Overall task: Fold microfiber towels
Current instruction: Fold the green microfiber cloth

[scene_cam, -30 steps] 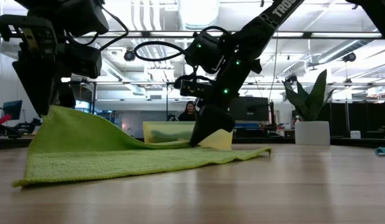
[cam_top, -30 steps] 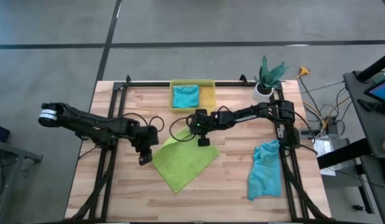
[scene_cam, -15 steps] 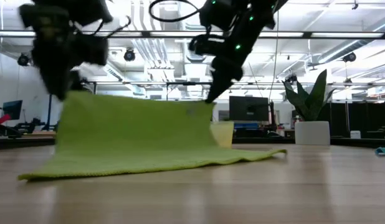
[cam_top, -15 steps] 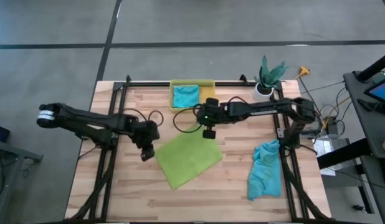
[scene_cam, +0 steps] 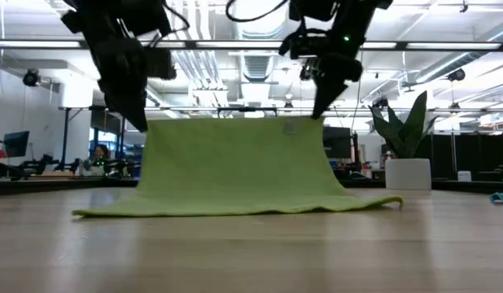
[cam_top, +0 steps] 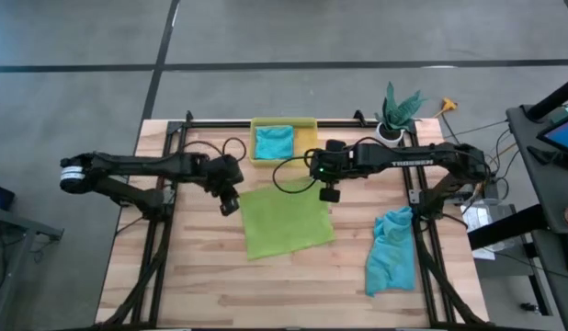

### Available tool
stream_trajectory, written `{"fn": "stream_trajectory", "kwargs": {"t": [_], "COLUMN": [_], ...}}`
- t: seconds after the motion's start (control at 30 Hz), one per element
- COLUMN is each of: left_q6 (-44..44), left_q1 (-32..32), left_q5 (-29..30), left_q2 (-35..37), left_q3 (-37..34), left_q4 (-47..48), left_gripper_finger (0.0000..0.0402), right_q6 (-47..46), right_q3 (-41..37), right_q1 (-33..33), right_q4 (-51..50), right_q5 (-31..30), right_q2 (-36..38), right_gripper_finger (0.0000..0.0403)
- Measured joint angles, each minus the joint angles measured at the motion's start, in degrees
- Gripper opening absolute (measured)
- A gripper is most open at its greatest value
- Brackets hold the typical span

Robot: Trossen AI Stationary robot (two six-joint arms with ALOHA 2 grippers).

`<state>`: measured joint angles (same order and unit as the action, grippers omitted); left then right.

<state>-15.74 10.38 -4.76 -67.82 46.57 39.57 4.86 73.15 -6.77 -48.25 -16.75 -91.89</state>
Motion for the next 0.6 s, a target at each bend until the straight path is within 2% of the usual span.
{"fn": "stream_trajectory", "kwargs": {"t": [0.2, 0.37, 0.53, 0.6], "left_q6": [3.2, 5.71, 5.7, 5.68], "left_q1": [5.22, 7.88, 8.78, 8.5], "left_q5": [0.38, 0.68, 0.71, -0.68], "left_q2": [-3.04, -5.34, -7.57, -7.8], "left_q3": [1.76, 6.27, 11.77, 13.39], "left_q4": [-0.21, 0.06, 3.14, 5.83], "left_gripper_finger": [0.0, 0.0, 0.0, 0.0], "right_q6": [-2.82, -3.67, -8.15, -10.91], "right_q3": [-3.95, -4.48, -3.85, -3.9], "right_q1": [-1.58, -1.5, -1.45, -1.39], "right_q4": [0.05, 1.0, 0.38, 0.43], "right_q5": [0.08, 0.0, -0.18, 1.91], "right_q2": [0.71, 0.73, 2.05, 3.54], "right_gripper_finger": [0.0009, 0.0009, 0.0009, 0.0009]}}
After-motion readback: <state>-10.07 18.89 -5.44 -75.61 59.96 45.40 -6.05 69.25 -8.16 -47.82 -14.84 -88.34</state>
